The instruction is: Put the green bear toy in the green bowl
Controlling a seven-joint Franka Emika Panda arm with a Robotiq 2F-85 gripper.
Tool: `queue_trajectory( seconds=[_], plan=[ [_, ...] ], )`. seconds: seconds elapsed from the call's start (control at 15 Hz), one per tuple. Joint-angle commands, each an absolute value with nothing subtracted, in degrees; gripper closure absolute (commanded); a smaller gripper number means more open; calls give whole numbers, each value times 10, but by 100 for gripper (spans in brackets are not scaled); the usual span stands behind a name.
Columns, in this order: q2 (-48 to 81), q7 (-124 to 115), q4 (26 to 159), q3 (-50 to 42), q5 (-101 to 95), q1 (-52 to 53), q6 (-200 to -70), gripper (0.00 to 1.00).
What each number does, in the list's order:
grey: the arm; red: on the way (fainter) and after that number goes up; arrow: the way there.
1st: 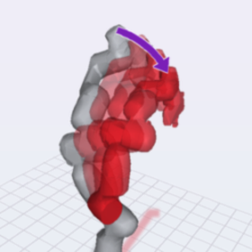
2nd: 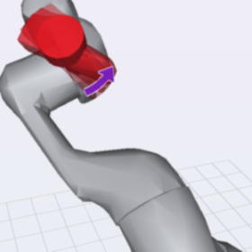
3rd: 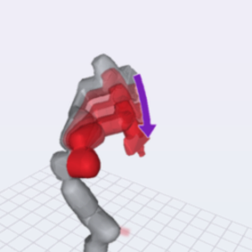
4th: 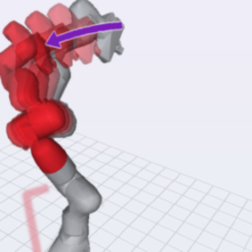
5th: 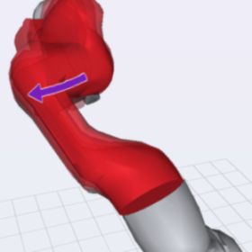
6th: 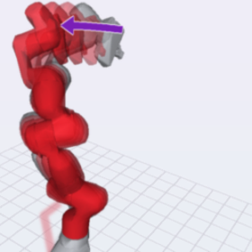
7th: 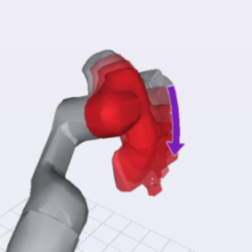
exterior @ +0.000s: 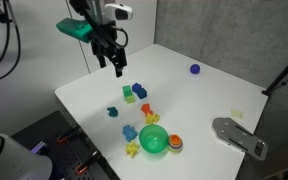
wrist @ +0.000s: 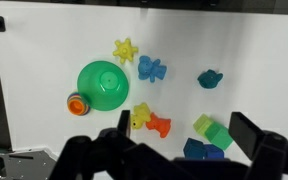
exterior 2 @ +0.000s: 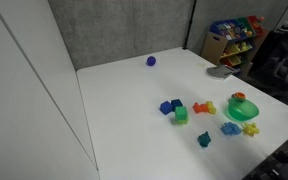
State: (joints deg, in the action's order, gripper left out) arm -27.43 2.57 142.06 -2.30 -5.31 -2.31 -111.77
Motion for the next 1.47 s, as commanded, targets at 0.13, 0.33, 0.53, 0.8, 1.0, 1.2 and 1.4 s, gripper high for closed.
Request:
queue_trajectory(
  seconds=[0.13,0.33,0.53,0.8,1.0,1.2,1.4],
  plan=[
    [-203,23,1452,-19,-49,-17,-1236,0],
    [-160,-4,1473,-8,-40,-12,-1315,0],
    [-119,-15,1477,-7,-5,-3,-1373,0],
    [-108,-1,1478,-6,12,-2,-1381,0],
    [-93,-13,1468,-5,6,-5,-1376,0],
    [-32,21,1445,-14,67,6,-1384,0],
    [26,50,1418,-12,135,5,-1389,0]
  ],
)
